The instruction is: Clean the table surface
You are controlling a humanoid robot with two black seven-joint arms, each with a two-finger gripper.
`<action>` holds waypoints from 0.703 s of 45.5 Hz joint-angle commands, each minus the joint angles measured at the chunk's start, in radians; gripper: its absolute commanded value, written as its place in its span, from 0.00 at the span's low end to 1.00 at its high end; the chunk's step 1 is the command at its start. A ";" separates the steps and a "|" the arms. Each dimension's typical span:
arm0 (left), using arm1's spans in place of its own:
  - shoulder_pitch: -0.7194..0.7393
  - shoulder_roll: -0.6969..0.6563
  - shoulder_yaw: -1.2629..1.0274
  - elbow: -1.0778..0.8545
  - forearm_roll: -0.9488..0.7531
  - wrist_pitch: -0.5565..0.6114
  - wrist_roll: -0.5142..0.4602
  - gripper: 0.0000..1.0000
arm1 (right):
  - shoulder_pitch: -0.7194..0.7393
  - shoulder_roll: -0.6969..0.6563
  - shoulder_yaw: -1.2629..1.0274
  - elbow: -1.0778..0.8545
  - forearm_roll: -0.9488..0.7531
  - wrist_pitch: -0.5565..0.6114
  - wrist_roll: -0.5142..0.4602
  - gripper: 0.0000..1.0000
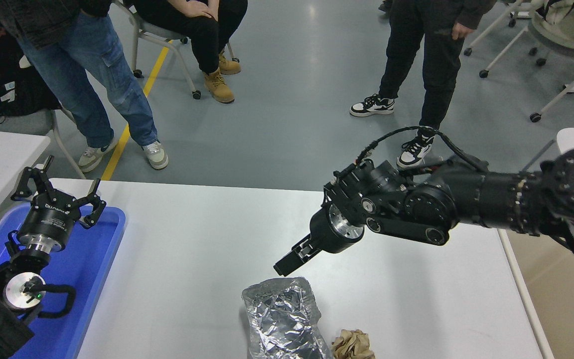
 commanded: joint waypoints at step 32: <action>0.000 0.000 0.000 0.000 0.000 0.000 0.000 1.00 | -0.193 -0.414 0.134 0.346 0.034 -0.042 -0.197 0.98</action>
